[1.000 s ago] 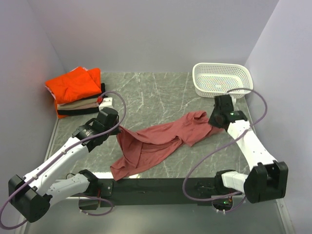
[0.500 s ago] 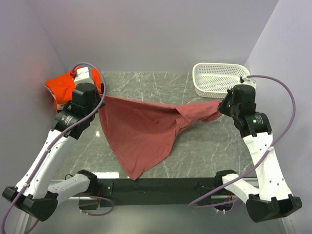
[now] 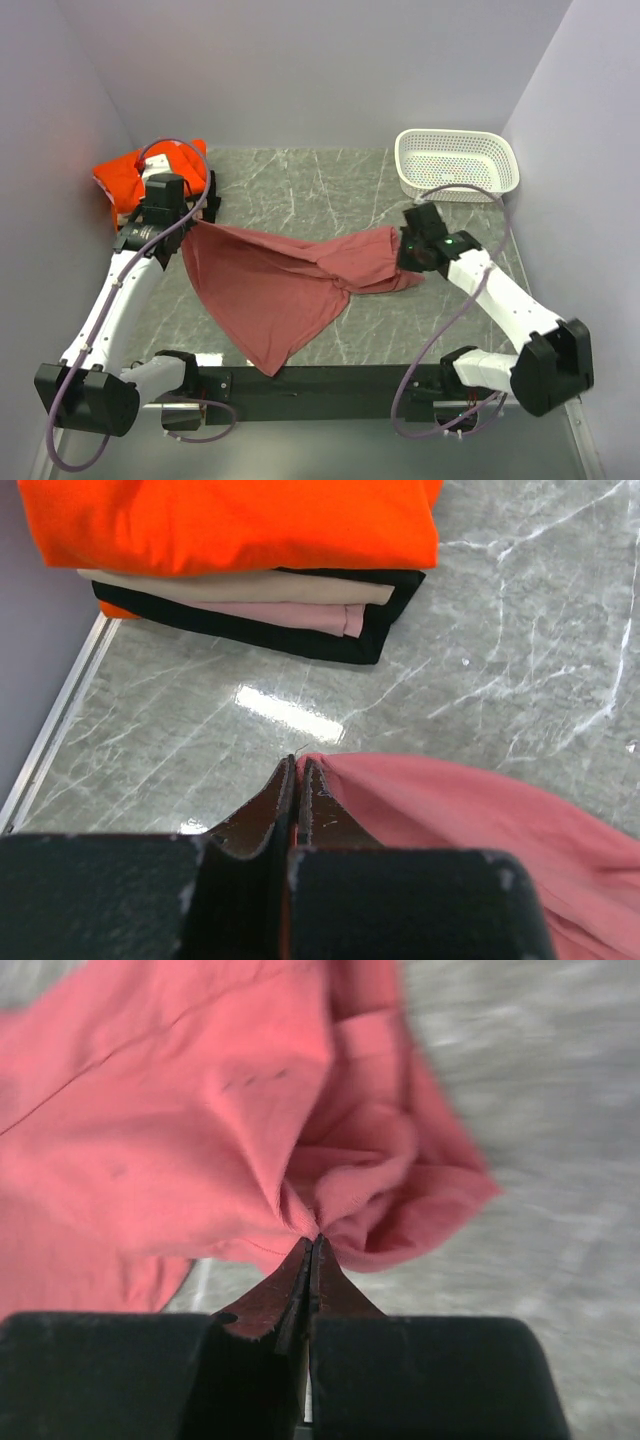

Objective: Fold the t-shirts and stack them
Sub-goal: Flatten the tshirt out

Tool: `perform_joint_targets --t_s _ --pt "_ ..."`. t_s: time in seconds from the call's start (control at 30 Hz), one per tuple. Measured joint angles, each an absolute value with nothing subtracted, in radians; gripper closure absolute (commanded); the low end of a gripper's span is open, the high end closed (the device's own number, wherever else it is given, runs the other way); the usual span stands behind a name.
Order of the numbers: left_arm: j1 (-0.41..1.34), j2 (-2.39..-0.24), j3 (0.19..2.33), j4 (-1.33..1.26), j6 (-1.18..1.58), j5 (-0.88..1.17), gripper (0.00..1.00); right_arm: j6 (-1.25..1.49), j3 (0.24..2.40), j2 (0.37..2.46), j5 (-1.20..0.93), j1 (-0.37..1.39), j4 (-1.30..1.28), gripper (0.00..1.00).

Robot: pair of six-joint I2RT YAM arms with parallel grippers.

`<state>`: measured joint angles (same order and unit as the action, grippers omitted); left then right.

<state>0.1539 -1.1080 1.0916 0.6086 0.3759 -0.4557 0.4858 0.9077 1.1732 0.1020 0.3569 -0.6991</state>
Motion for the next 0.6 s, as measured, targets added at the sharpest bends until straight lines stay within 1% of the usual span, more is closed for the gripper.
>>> perform_joint_targets --t_s 0.13,0.27,0.33,0.37,0.4,0.43,0.5,0.6 --pt "0.115 -1.110 1.073 0.586 0.367 -0.411 0.99 0.516 0.908 1.260 0.080 0.469 -0.635 1.00" --pt "0.099 -1.110 1.061 0.580 0.360 -0.379 1.00 0.527 0.918 1.281 0.126 0.482 -0.627 1.00" --pt "0.095 -1.110 1.061 0.576 0.359 -0.364 0.99 0.527 0.924 1.284 0.167 0.468 -0.631 0.89" --pt "0.093 -1.110 1.061 0.572 0.359 -0.360 1.00 0.528 0.926 1.284 0.189 0.455 -0.633 0.81" --pt "0.092 -1.110 1.060 0.570 0.358 -0.355 1.00 0.530 0.926 1.284 0.217 0.443 -0.637 0.65" --pt "0.091 -1.110 1.060 0.567 0.357 -0.352 1.00 0.536 0.928 1.284 0.255 0.434 -0.648 0.58" --pt "0.088 -1.110 1.060 0.564 0.356 -0.339 0.99 0.535 0.929 1.280 0.324 0.425 -0.678 0.49" --pt "0.086 -1.111 1.060 0.563 0.356 -0.324 1.00 0.532 0.929 1.248 0.374 0.425 -0.727 0.44"
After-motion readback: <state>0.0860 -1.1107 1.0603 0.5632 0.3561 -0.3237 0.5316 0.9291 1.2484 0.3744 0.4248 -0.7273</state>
